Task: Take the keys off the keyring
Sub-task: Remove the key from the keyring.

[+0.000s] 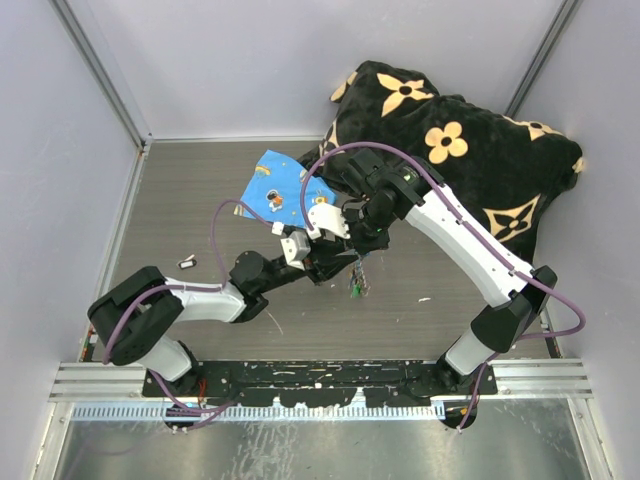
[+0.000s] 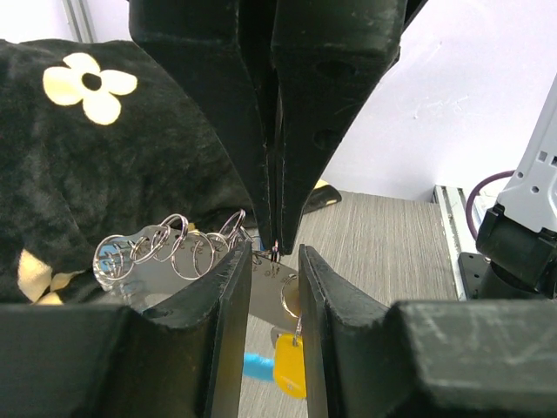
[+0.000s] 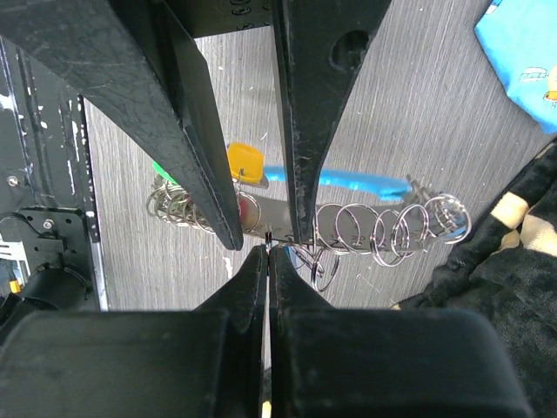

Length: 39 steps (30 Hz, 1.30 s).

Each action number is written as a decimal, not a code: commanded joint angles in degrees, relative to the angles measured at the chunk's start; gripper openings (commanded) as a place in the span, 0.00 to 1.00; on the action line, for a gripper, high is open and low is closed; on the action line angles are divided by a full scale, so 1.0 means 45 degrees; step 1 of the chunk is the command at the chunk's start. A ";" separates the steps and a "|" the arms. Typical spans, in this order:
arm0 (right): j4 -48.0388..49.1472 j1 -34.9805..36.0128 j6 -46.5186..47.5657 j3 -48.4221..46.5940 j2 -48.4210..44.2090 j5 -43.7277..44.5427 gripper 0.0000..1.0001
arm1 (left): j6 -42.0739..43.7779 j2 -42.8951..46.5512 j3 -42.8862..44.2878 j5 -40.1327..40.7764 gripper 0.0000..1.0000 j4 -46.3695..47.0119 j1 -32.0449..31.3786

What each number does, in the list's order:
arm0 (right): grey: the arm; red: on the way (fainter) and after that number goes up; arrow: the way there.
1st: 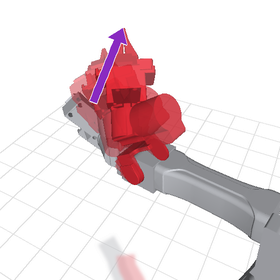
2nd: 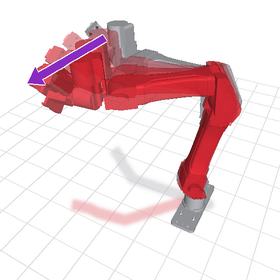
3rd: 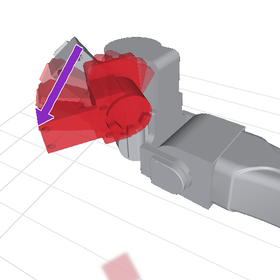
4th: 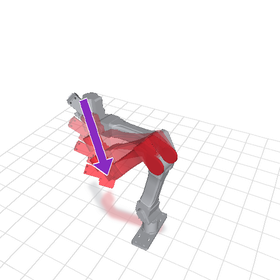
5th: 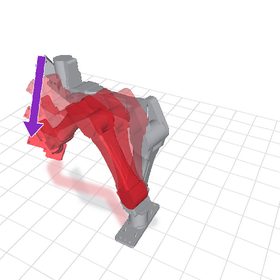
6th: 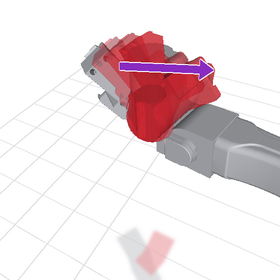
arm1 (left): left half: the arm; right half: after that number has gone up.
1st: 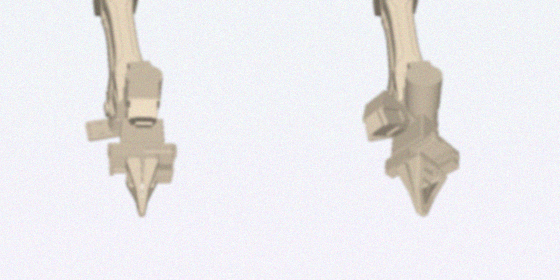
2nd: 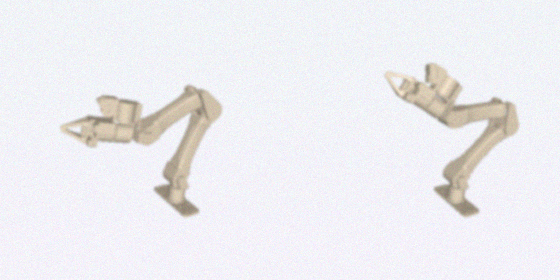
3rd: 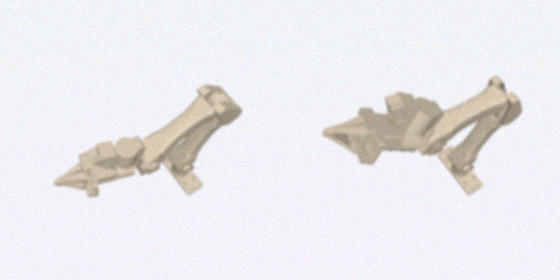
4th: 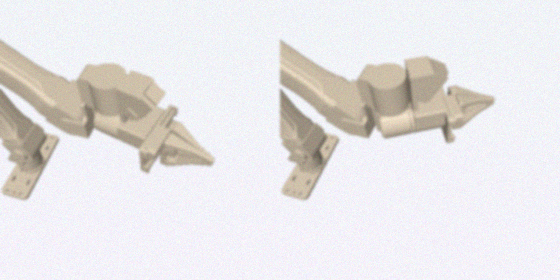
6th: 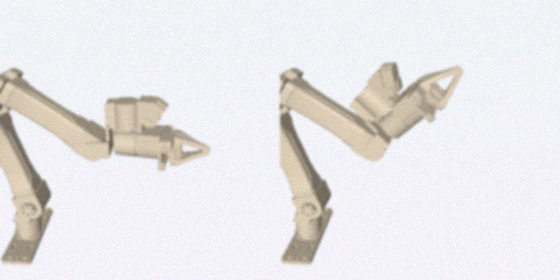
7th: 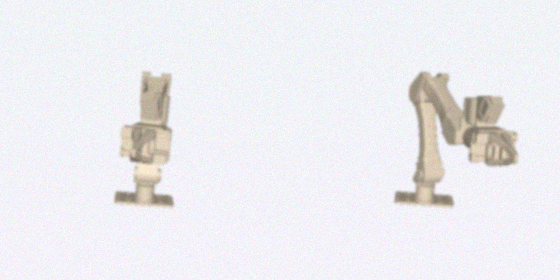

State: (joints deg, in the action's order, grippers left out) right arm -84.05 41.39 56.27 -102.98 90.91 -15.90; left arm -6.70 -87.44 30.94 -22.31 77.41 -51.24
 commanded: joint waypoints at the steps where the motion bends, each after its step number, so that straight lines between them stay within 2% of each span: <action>1: 0.0123 -0.0040 0.0130 -0.0636 -0.0125 -0.0331 0.01 | 0.0092 -0.0126 0.0458 -0.0024 0.30 0.1007 0.0017; 14: 0.0123 -0.0076 0.0171 -0.0797 -0.0152 -0.0557 0.01 | 0.0063 -0.0319 0.0505 -0.0306 0.26 0.1002 0.0019; 20: 0.0123 -0.0065 0.0187 -0.0680 -0.0183 -0.0672 0.01 | 0.0007 -0.0351 0.0651 -0.0424 0.21 0.1002 0.0025; 23: 0.0123 -0.0075 0.0200 -0.0671 -0.0193 -0.0722 0.01 | -0.0015 -0.0337 0.0716 -0.0520 0.14 0.0850 0.0039; 27: 0.0124 -0.0066 0.0238 -0.0679 -0.0256 -0.0905 0.01 | -0.0015 -0.0236 0.0838 -0.0609 0.00 0.0331 0.0068; 29: 0.0123 -0.0075 0.0253 -0.0623 -0.0295 -0.0972 0.01 | -0.0113 -0.0133 0.0840 -0.0730 0.00 0.0221 0.0133; 30: 0.0123 -0.0083 0.0245 -0.0599 -0.0310 -0.1019 0.02 | -0.0245 -0.0075 0.0830 -0.0776 0.00 0.0203 0.0178; 33: 0.0123 -0.0520 0.0345 -0.0703 -0.0423 -0.1726 0.17 | -0.0763 0.0231 0.0717 -0.0475 0.00 0.0164 0.0260; 39: 0.0142 -0.1908 0.0690 -0.0882 -0.0644 -0.3410 0.37 | -0.1047 0.1054 0.0475 -0.0072 0.00 -0.0359 0.0289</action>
State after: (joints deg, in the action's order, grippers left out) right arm -84.71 36.32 57.69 -104.31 90.89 -23.51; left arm -9.93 -87.46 32.45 -24.53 73.19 -50.22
